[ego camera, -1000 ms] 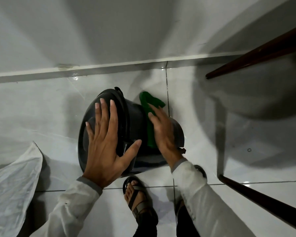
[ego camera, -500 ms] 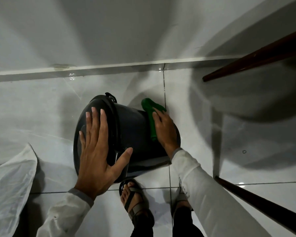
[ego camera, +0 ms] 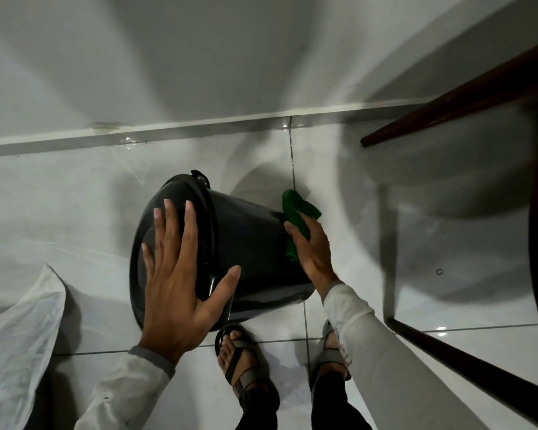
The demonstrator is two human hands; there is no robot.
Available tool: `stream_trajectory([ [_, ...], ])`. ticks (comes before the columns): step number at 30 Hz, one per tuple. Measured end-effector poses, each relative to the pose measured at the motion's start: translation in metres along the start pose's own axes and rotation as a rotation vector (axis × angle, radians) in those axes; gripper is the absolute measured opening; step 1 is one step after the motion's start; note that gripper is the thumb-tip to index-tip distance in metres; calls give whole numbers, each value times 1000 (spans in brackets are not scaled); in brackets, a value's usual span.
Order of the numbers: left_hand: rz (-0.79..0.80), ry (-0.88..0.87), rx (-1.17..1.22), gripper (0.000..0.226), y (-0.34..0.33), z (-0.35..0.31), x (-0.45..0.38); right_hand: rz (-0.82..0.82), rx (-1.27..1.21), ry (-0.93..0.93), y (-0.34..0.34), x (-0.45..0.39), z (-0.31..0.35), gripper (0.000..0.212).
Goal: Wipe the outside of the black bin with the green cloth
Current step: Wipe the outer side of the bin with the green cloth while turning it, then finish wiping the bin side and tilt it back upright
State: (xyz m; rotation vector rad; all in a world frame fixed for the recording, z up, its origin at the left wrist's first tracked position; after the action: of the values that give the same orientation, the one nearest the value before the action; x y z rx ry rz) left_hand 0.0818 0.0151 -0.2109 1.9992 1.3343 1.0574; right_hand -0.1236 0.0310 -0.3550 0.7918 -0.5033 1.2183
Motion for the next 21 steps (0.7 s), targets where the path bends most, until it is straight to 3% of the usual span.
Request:
stream_trajectory([
  [2,-14,11,-21,98,-5,-8,0,-40,-62,11,2,9,1,44],
  [6,-47,67,-27,90,-16,-28,-5,-97,-78,110,16,22,4,37],
  [9,-99,136,-26,78,-23,-41,-10,-122,-186,139,40,29,17,33],
  [12,-179,72,-74,59,-30,-59,-27,-214,-307,169,69,39,33,31],
  [16,-209,123,-101,65,-34,-85,-79,-319,-447,167,95,46,46,30],
  [21,-288,230,-170,46,-39,-108,-140,-319,-361,228,98,45,57,35],
])
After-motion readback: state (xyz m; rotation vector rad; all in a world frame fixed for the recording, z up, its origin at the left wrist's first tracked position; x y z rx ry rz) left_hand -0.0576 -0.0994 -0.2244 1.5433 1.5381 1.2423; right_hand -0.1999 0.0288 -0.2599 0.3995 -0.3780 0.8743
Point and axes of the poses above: each hand's wrist, its own x-axis away from the middle knuckle, its own y-axis out of the back of the hand, z = x × y, the point moved 1 cm from there along -x, towards the middle knuckle, and after that the axes turned 1 degree about z, right-handed, at the moved point
